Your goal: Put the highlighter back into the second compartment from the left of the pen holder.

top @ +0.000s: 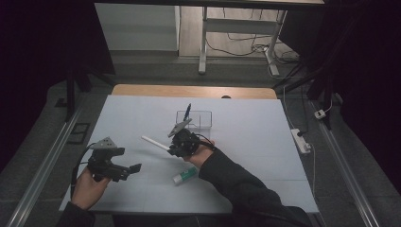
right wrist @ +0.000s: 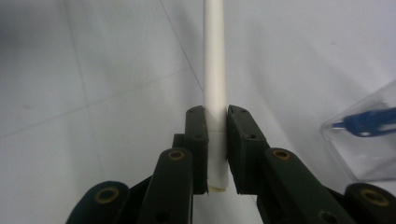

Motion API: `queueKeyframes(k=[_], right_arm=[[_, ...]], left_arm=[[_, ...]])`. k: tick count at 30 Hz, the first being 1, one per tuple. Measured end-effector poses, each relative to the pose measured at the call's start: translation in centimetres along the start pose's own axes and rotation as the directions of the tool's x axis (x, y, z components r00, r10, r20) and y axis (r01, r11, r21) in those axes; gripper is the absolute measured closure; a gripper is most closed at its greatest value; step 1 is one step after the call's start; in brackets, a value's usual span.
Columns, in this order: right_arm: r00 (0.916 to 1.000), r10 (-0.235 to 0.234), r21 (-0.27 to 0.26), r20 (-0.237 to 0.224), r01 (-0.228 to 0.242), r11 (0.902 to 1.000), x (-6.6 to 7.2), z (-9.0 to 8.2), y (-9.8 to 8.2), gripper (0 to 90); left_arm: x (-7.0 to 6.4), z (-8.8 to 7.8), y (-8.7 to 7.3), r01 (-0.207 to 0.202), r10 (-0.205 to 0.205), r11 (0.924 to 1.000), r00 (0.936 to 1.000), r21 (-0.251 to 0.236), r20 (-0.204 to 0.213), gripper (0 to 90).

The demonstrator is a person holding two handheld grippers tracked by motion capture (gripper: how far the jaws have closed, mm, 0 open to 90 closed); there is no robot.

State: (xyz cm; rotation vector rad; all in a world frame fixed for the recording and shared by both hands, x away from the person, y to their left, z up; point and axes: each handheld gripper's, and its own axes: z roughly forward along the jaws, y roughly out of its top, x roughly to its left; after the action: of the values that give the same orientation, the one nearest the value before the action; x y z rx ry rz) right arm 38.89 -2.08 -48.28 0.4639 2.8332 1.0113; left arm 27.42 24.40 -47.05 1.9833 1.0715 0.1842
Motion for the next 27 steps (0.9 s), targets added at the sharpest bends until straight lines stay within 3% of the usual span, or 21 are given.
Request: queueKeyframes(k=[5,12,21,24,27], right_arm=[[0.9998,0.018,-0.082,-0.004,-0.019,0.9965,0.2,-3.1,-0.7,79.2],[0.9992,0.037,-0.180,-0.011,-0.039,0.9829,0.9,-6.9,-2.2,79.1],[0.9991,0.043,-0.256,0.001,-0.041,0.9657,2.2,-10.1,-4.3,79.2],[0.9990,0.045,-0.273,0.004,-0.042,0.9610,2.5,-11.0,-4.8,79.2],[0.9984,0.056,-0.294,0.001,-0.053,0.9545,2.6,-11.7,-5.4,79.1]], left_arm=[[-0.8,0.4,1.5,-0.007,0.008,0.9993,0.9998,-0.037,0.021,0.9],[-1.6,1.7,3.3,-0.013,0.022,0.9966,0.9934,-0.081,0.112,0.7],[-2.5,4.1,6.0,-0.020,0.050,0.9919,0.9693,-0.125,0.241,6.0],[-2.7,4.7,6.7,-0.022,0.060,0.9904,0.9587,-0.136,0.278,13.1],[-2.8,5.1,7.2,-0.017,0.067,0.9879,0.9424,-0.154,0.328,23.6]])
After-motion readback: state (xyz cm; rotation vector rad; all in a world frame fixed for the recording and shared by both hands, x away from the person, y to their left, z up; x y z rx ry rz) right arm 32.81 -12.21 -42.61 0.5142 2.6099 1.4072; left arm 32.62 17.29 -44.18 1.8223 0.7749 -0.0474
